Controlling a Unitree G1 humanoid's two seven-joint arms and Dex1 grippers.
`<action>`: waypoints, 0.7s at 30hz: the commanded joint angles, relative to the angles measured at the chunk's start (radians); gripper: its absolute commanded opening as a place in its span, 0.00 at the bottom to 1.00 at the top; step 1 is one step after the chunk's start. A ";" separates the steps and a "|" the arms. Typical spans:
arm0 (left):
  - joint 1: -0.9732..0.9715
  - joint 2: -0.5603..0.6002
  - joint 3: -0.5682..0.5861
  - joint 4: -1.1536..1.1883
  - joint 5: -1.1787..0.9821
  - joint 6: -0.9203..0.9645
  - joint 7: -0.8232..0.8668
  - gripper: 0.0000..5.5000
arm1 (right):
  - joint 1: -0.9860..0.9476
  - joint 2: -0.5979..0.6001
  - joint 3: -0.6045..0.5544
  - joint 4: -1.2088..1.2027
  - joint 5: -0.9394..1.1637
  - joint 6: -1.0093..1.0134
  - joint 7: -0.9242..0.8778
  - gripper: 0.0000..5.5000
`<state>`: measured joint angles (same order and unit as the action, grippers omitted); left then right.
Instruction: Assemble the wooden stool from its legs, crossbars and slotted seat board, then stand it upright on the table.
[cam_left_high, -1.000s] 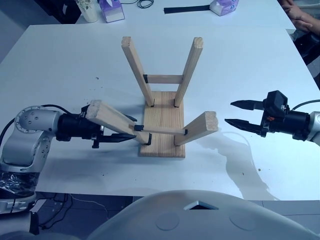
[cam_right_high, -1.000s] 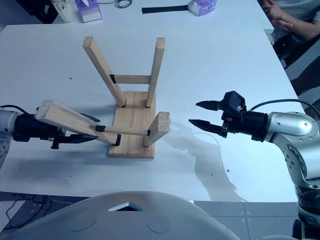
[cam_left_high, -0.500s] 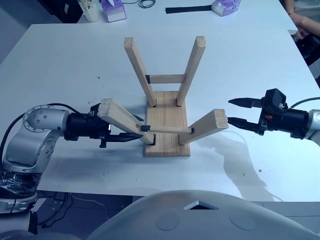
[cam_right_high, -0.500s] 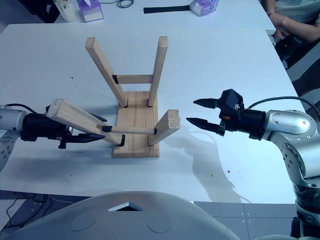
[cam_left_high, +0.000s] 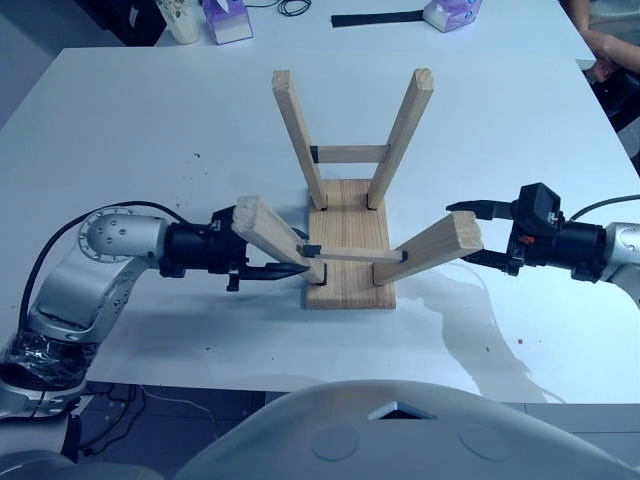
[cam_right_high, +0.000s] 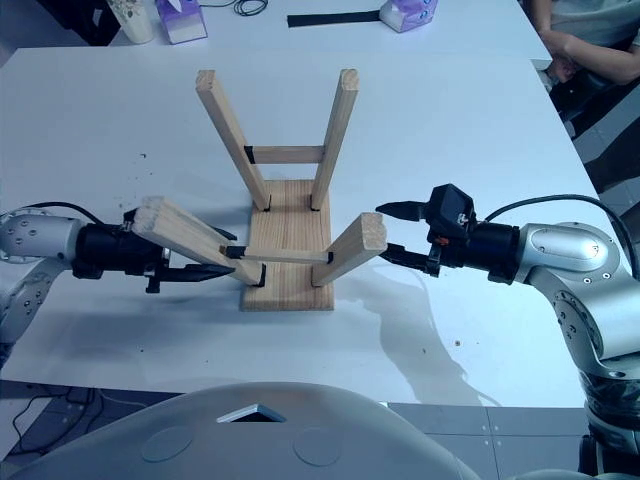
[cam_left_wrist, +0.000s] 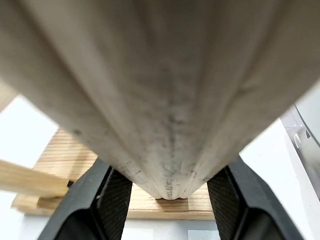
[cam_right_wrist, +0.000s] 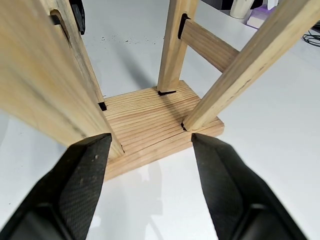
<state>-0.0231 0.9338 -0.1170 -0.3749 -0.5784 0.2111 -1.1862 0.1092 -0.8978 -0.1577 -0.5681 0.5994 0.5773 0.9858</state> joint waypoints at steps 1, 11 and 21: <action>0.030 0.043 -0.074 0.048 0.196 0.040 0.046 0.38 | 0.043 -0.034 0.048 0.018 -0.106 -0.063 0.008 0.53; -0.024 0.014 -0.109 0.053 0.141 0.121 0.114 0.38 | 0.054 -0.005 0.076 -0.007 -0.146 -0.077 -0.020 0.53; -0.099 -0.086 -0.146 0.026 0.131 0.222 0.251 0.38 | 0.231 -0.122 0.191 -0.015 -0.363 -0.189 0.031 0.53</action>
<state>-0.1499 0.8413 -0.2114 -0.3695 -0.5286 0.3567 -0.9478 0.3187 -1.0128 0.0319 -0.5085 0.2020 0.3882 0.9912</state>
